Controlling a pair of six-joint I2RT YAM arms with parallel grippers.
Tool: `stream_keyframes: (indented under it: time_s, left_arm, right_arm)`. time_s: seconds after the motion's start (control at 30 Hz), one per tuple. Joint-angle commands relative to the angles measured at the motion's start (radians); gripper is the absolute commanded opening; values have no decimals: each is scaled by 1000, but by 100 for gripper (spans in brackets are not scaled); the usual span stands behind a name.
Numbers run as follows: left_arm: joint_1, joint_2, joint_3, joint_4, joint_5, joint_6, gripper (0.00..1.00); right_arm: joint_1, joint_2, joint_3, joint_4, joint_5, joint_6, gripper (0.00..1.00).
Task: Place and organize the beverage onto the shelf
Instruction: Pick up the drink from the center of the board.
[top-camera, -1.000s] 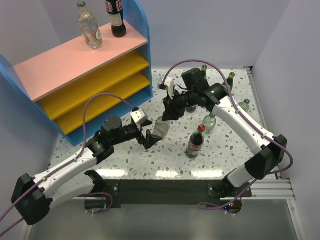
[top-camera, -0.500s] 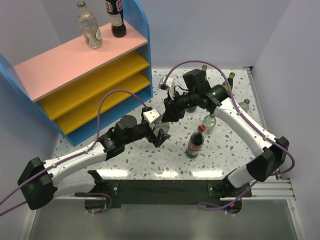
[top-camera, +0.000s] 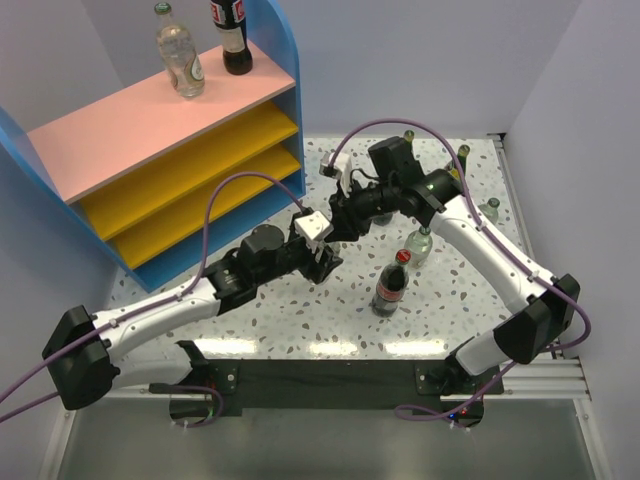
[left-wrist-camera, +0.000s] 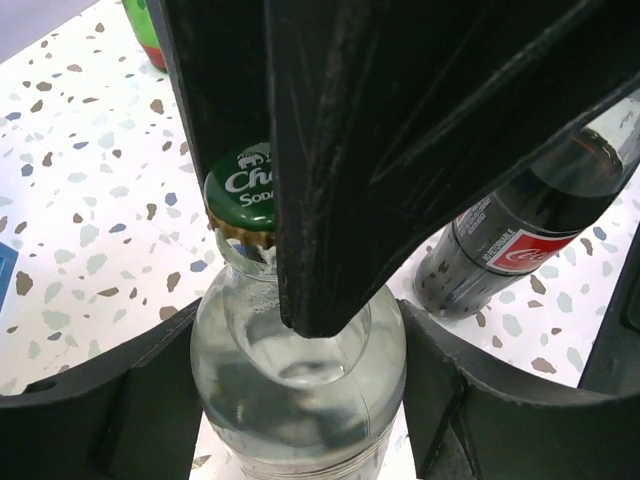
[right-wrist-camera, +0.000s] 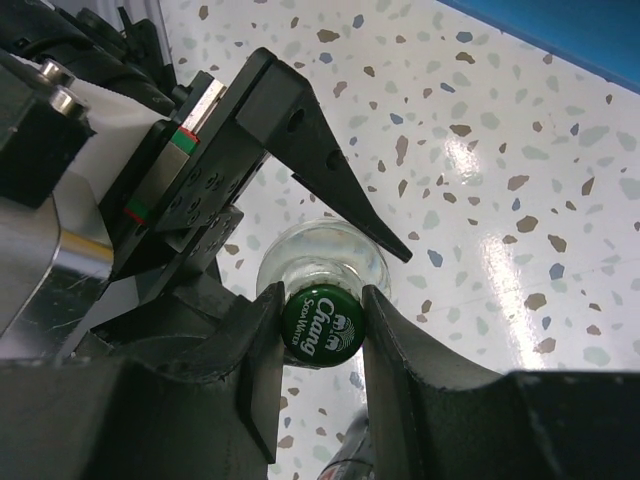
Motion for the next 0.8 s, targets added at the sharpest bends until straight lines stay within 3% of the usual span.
stream_keyframes:
  time_s: [0.0, 0.03, 0.13, 0.17, 0.4, 0.47, 0.63, 0.77]
  left_arm:
    - [-8, -4, 51, 16, -11, -10, 7]
    - [-8, -10, 51, 15, -19, -18, 0]
    - [-10, -34, 45, 7, -50, -50, 0]
    - [-10, -42, 42, 7, -73, -58, 0]
    - [-10, -99, -4, 44, -93, -116, 0]
    - [-10, -108, -13, 53, -102, -124, 0]
    - [-10, -139, -40, 58, -116, -139, 0]
    - [-10, -180, -59, 50, -148, -142, 0]
  right_arm:
    - [-5, -80, 22, 100, -73, 36, 0]
    - [-5, -83, 20, 103, -76, 37, 0]
    - [-5, -97, 19, 111, -87, 48, 1]
    - [-5, -101, 19, 114, -88, 51, 9]
    - [-5, -129, 0, 137, -128, 73, 43]
    - [-5, -132, -3, 143, -133, 82, 47]
    - [-8, -136, 8, 143, -142, 86, 75]
    - [-22, -147, 20, 129, -140, 71, 75]
